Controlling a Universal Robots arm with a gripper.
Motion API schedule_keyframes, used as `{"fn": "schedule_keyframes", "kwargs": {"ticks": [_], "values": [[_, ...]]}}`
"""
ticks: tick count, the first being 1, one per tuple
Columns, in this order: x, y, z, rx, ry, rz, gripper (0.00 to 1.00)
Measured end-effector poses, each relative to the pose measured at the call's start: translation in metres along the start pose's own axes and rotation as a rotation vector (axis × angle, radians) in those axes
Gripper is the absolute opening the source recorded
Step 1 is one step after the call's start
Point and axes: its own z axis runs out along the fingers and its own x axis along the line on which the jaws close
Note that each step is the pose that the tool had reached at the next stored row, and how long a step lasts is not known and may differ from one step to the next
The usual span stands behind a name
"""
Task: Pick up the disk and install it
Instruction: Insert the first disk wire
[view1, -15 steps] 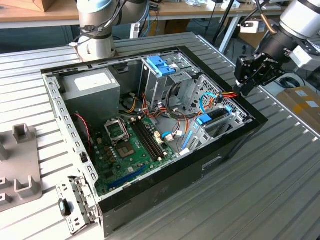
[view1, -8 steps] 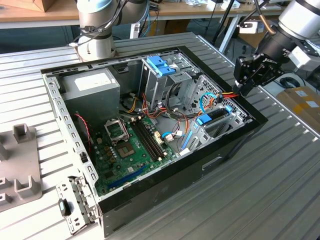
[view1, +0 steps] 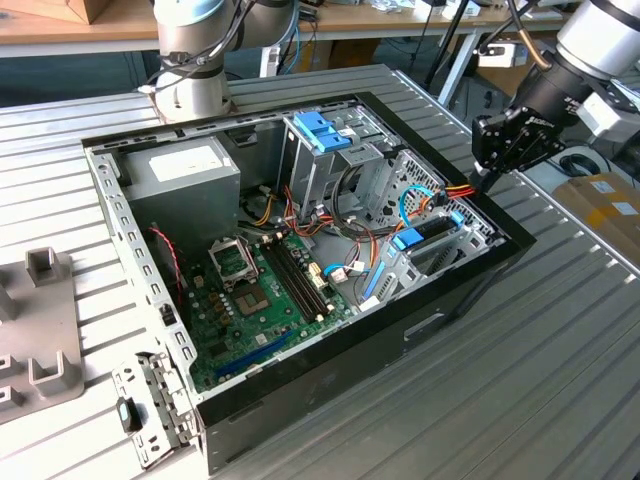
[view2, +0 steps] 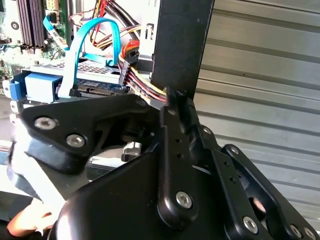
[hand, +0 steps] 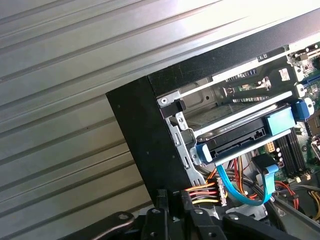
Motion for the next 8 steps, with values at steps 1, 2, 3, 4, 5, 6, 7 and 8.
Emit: {"fn": "schedule_keyframes", "kwargs": {"ticks": [1, 2, 3, 4, 5, 6, 7, 8], "values": [[0.0, 0.0, 0.0001, 0.0002, -0.0001, 0.0, 0.19], [0.0, 0.0, 0.0002, 0.0003, -0.0002, 0.0, 0.19], [0.0, 0.0, 0.0003, 0.0004, -0.0002, 0.0, 0.19], [0.0, 0.0, 0.0003, 0.0004, -0.0002, 0.0, 0.19], [0.0, 0.0, 0.0003, 0.0004, -0.0002, 0.0, 0.19], [0.0, 0.0, 0.0003, 0.0004, -0.0002, 0.0, 0.19], [0.0, 0.0, 0.0003, 0.0003, -0.0002, 0.0, 0.19], [0.0, 0.0, 0.0003, 0.0003, -0.0002, 0.0, 0.19]]}}
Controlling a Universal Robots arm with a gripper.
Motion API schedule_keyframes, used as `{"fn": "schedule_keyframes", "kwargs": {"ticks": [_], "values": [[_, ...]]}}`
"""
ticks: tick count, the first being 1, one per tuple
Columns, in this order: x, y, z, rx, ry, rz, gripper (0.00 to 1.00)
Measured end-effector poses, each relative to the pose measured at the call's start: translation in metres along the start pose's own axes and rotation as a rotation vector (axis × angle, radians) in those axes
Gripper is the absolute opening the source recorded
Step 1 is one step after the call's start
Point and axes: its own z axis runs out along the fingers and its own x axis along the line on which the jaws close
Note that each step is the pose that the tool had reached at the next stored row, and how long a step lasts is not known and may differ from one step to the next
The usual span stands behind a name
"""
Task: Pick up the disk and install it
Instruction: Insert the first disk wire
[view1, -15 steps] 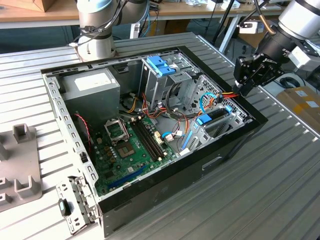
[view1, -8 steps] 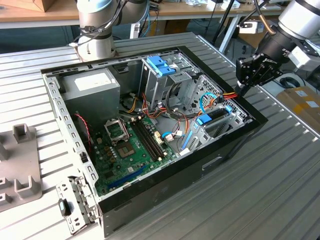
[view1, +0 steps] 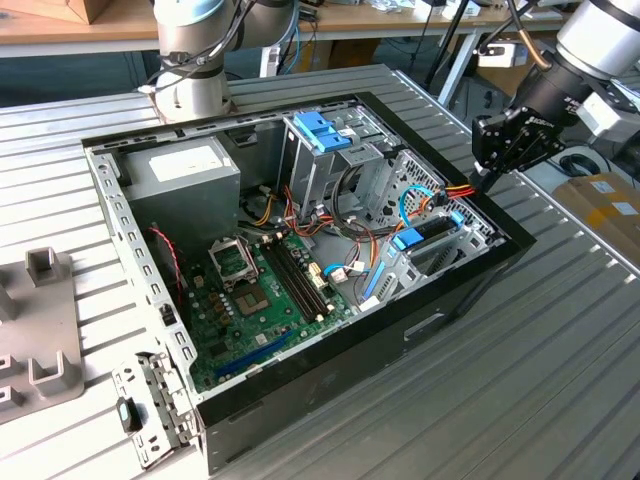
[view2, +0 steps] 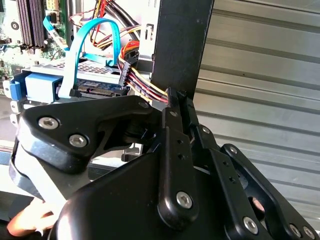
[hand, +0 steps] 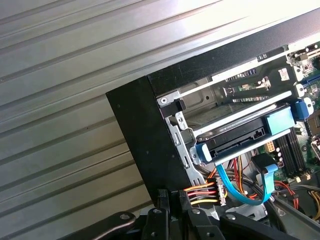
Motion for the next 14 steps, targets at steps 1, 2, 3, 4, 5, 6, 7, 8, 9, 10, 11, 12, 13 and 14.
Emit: {"fn": "schedule_keyframes", "kwargs": {"ticks": [1, 2, 3, 4, 5, 6, 7, 8, 9, 10, 11, 12, 13, 14], "values": [[0.0, 0.0, 0.0001, 0.0, -0.0001, 0.0, 0.19], [0.0, 0.0, 0.0001, 0.0, -0.0001, 0.0, 0.19], [0.0, 0.0, 0.0001, 0.0, 0.0, 0.0, 0.19], [0.0, 0.0, 0.0001, 0.0, 0.0, 0.0, 0.19], [0.0, 0.0, 0.0001, 0.0, 0.0, 0.0, 0.19], [0.0, 0.0, 0.0001, 0.0, 0.0, 0.0, 0.19], [0.0, 0.0, 0.0, 0.0003, -0.0002, 0.0, 0.19], [-0.0001, 0.0, -0.0005, 0.0007, -0.0004, 0.0, 0.19], [-0.0002, 0.0, -0.0013, 0.001, -0.0006, 0.0, 0.19], [-0.0003, -0.0001, -0.0025, 0.0006, -0.0003, 0.0, 0.19], [-0.0006, -0.0002, -0.0048, 0.0002, -0.0001, 0.0, 0.19], [-0.0008, -0.0004, -0.0058, 0.0001, 0.0, 0.0, 0.19], [-0.0009, -0.0006, -0.0065, 0.0002, 0.0, 0.0, 0.19], [-0.0012, -0.0011, -0.0071, 0.0003, 0.0, 0.0, 0.19]]}}
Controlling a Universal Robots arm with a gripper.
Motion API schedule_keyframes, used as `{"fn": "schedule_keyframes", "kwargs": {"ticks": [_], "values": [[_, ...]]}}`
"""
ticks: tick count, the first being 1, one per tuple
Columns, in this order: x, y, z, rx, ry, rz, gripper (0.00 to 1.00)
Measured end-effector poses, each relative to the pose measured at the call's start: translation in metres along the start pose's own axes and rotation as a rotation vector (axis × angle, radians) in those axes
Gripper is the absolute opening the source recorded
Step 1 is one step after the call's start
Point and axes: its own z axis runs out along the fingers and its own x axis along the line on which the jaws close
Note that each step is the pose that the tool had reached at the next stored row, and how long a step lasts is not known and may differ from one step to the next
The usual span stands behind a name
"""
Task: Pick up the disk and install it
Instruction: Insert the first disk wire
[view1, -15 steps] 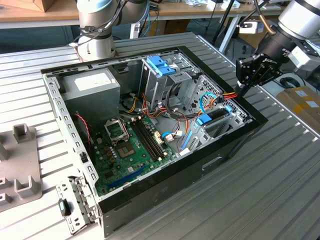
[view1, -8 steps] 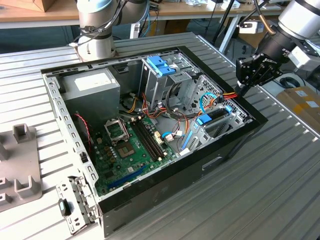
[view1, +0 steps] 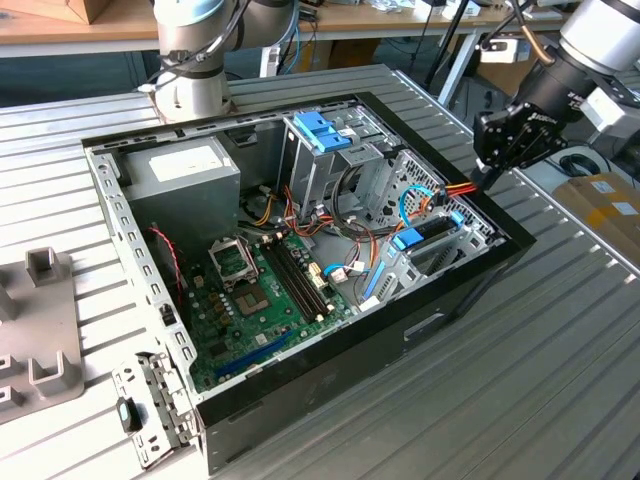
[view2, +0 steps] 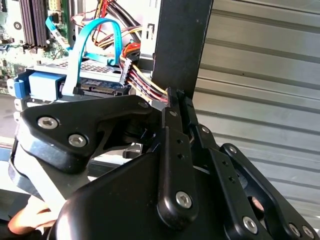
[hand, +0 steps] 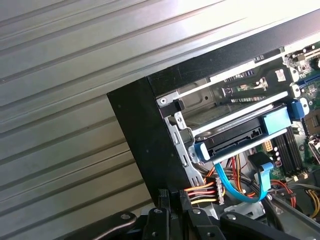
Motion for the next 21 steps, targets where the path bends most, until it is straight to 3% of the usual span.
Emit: {"fn": "schedule_keyframes", "kwargs": {"ticks": [9, 15, 21], "values": [[-0.0042, -0.0098, -0.0004, 0.0066, -0.0026, -0.001, 0.17], [-0.0072, -0.0041, -0.0005, 0.0171, -0.0067, -0.002, 0.17], [-0.0064, 0.0029, -0.0009, 0.0182, -0.0071, -0.002, 0.17]]}}
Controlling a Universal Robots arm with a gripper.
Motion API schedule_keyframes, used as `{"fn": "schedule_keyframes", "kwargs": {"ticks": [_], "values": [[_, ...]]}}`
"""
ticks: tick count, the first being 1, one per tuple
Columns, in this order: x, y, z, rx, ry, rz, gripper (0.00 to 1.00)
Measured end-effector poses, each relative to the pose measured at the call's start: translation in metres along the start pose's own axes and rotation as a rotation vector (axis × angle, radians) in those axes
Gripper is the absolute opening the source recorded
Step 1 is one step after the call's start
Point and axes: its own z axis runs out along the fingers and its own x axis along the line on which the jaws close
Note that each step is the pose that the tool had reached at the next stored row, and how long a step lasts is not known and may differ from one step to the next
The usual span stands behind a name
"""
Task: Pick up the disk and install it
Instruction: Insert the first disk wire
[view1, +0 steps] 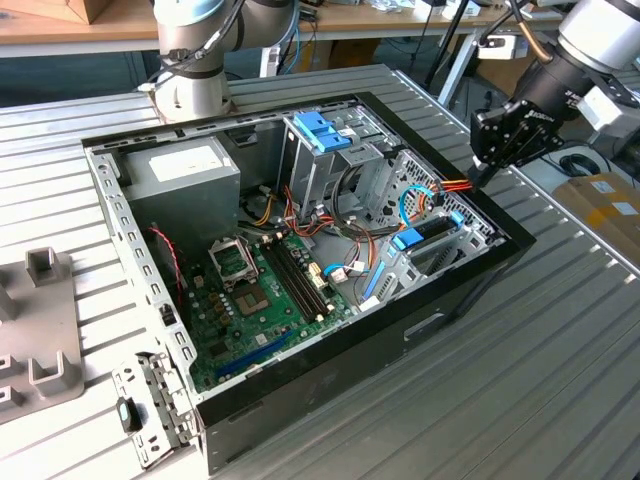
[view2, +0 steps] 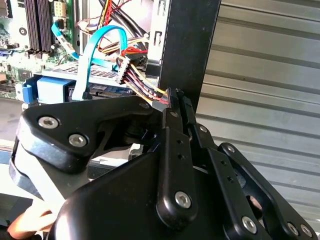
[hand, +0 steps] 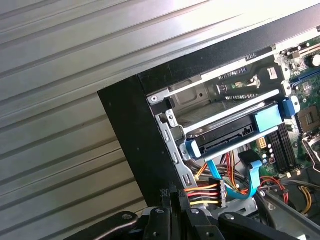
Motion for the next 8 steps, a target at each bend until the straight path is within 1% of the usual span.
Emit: {"fn": "schedule_keyframes", "kwargs": {"ticks": [8], "values": [[-0.0014, 0.0029, 0.0, 0.0, 0.0, 0.0, 0.17]]}}
